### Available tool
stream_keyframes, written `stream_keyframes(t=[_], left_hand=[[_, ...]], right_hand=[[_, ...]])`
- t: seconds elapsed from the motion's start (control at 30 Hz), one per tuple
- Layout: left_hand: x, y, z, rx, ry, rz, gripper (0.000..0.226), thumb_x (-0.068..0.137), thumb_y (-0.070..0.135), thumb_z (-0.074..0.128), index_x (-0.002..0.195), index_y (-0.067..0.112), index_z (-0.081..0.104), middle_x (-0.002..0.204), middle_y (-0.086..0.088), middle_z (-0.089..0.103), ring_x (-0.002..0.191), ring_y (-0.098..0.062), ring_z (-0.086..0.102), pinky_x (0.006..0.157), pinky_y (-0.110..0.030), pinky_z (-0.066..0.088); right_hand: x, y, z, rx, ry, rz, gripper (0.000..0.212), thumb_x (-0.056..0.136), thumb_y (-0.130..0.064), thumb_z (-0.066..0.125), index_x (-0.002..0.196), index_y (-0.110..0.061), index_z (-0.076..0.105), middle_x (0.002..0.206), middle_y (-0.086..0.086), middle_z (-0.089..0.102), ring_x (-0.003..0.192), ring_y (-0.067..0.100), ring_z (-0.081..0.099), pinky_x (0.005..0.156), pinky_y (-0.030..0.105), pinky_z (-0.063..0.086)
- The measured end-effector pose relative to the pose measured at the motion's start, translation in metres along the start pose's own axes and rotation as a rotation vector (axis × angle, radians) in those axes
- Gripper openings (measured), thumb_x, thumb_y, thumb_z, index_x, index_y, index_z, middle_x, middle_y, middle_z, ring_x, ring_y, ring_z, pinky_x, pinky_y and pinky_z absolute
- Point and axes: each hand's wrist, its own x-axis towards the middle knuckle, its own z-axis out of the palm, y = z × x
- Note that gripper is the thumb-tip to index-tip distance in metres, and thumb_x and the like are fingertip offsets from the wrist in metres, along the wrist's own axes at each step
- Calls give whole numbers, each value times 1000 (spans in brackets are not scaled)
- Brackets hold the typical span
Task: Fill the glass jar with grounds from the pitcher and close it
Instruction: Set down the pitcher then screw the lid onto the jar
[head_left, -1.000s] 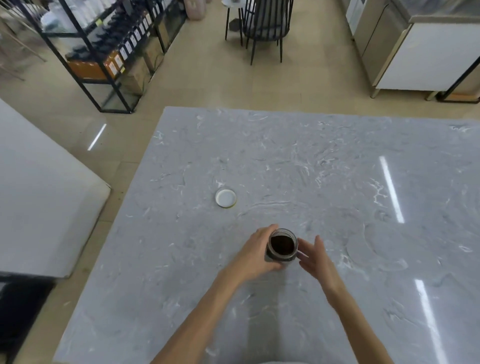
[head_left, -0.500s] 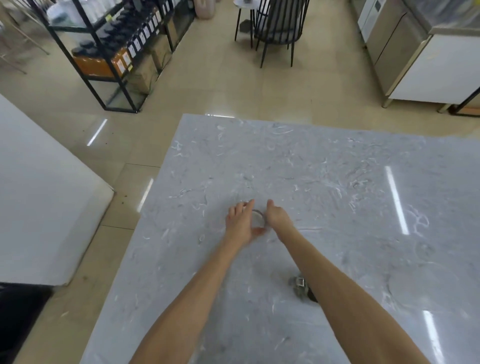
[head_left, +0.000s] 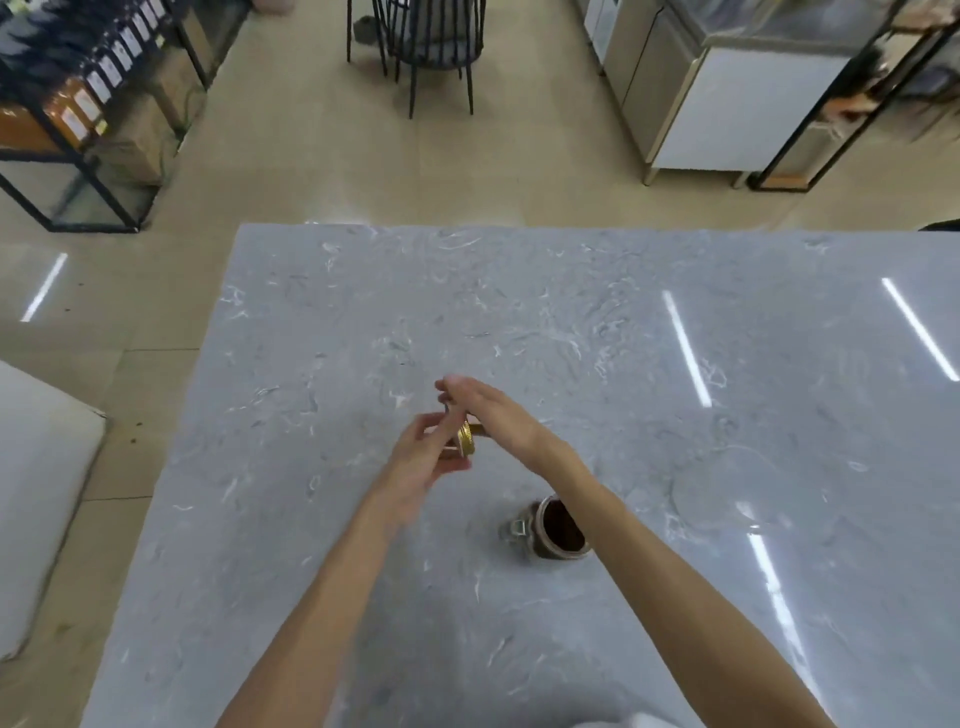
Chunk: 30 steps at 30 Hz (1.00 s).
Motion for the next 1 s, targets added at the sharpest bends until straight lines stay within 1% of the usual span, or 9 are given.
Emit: stream_keyframes(t=[0.07, 0.27, 0.43, 0.57, 0.6, 0.67, 0.77, 0.9, 1.0], left_hand=[[-30, -1, 12, -122, -181, -14, 72, 82, 55, 72, 130, 1, 61, 101, -12, 72, 87, -17, 70, 77, -32, 60], [-101, -28, 57, -180, -518, -190, 55, 94, 60, 59, 124, 15, 71, 118, -16, 71, 97, -22, 69, 76, -32, 57], [-122, -46, 91, 385, -309, -47, 70, 85, 76, 38, 88, 14, 71, 70, -1, 66, 63, -14, 59, 58, -28, 46], [-110, -57, 83, 626, 30, 288, 24, 87, 51, 62, 92, 27, 64, 84, 17, 59, 82, -11, 56, 78, -29, 45], [-103, -62, 77, 782, 56, 341, 25, 86, 34, 70, 109, 26, 62, 101, 12, 56, 98, -13, 55, 90, -30, 43], [-89, -72, 66, 976, -41, 311, 73, 84, 21, 76, 146, 24, 39, 132, 4, 39, 128, -12, 41, 109, -30, 30], [-79, -82, 62, 833, -217, 225, 108, 80, 28, 85, 159, 26, 11, 151, 10, 19, 141, -4, 20, 120, -31, 19], [-66, -100, 63, 819, -207, 261, 109, 71, 31, 91, 156, 25, 24, 153, 10, 27, 144, -10, 26, 122, -33, 24], [-58, -105, 63, 759, -161, 327, 95, 68, 29, 92, 145, 35, 37, 144, 9, 42, 137, -8, 40, 118, -33, 33]], right_hand=[[-43, 10, -19, -165, -106, -104, 59, 90, -54, 61, 144, -38, 43, 141, -14, 52, 128, 1, 48, 110, 28, 38], [-163, 54, -36, -244, 44, -298, 74, 84, -34, 77, 148, -34, 39, 141, -21, 49, 130, 2, 47, 106, 19, 39], [-199, 99, -28, 21, 356, -299, 61, 80, -31, 79, 135, -32, 53, 121, -10, 64, 114, 17, 62, 95, 22, 49], [-185, 136, -29, 780, 706, -83, 33, 90, -34, 66, 120, -21, 60, 114, 9, 66, 111, 23, 66, 96, 36, 52], [-178, 145, -30, 997, 681, -33, 33, 92, -33, 64, 118, -13, 59, 113, 13, 66, 116, 26, 64, 102, 41, 48], [-167, 158, -32, 1401, 551, 54, 40, 89, -35, 65, 116, -6, 55, 114, 17, 62, 123, 33, 59, 105, 44, 45], [-158, 169, -25, 1738, 421, 96, 52, 87, -41, 68, 122, -6, 53, 127, 20, 56, 122, 32, 59, 97, 41, 50], [-153, 177, -18, 1773, 370, 79, 53, 86, -44, 70, 117, -3, 59, 126, 22, 60, 120, 31, 61, 97, 40, 52], [-151, 166, -31, 1421, 369, 22, 46, 89, -41, 66, 114, -2, 63, 117, 20, 64, 114, 28, 64, 95, 37, 54]])
